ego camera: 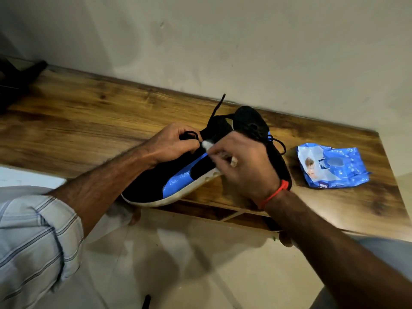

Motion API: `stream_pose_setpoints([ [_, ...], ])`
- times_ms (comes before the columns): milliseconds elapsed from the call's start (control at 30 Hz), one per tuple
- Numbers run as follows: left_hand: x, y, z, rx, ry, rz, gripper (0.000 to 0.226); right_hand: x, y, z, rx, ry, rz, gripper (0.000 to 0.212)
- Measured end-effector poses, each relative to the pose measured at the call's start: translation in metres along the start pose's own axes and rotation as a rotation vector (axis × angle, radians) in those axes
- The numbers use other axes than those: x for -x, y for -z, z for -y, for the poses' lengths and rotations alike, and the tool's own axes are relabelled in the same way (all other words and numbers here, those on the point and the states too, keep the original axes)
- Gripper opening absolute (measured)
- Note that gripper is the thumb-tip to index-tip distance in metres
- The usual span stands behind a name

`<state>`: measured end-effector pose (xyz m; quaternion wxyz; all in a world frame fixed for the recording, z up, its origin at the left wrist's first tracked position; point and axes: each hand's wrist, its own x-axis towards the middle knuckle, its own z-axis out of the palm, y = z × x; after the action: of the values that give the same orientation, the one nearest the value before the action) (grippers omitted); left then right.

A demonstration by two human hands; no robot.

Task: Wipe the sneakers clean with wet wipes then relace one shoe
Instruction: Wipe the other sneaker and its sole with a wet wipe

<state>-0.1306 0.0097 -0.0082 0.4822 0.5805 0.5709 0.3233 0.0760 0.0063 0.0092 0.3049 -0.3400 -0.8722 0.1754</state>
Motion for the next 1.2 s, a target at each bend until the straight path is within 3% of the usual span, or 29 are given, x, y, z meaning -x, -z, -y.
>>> stream_pose_setpoints([
  [100,-0.003,0.001,-0.001,0.017,-0.005,-0.008,0.024,0.01,-0.022,0.016,-0.085,0.249,0.198,0.003],
  [167,-0.004,0.002,-0.003,0.02,-0.014,-0.009,0.025,0.01,-0.022,0.019,-0.113,0.281,0.215,0.004],
  [433,-0.002,0.005,-0.002,0.031,-0.018,0.009,0.024,-0.008,0.021,-0.014,0.045,-0.004,-0.04,0.009],
  [633,0.001,0.006,-0.004,0.006,-0.065,0.02,0.025,-0.012,0.029,-0.042,-0.023,-0.323,-0.196,0.01],
  [800,0.0,0.008,-0.002,0.05,-0.06,-0.007,0.022,-0.011,0.028,-0.033,-0.062,-0.31,-0.182,0.011],
  [1000,-0.003,0.013,0.0,0.042,-0.046,0.182,0.025,-0.012,0.025,-0.042,0.035,-0.392,-0.078,0.018],
  [1200,-0.006,0.002,0.004,0.236,-0.042,0.056,0.021,-0.011,0.016,-0.039,0.089,-0.319,-0.196,0.015],
])
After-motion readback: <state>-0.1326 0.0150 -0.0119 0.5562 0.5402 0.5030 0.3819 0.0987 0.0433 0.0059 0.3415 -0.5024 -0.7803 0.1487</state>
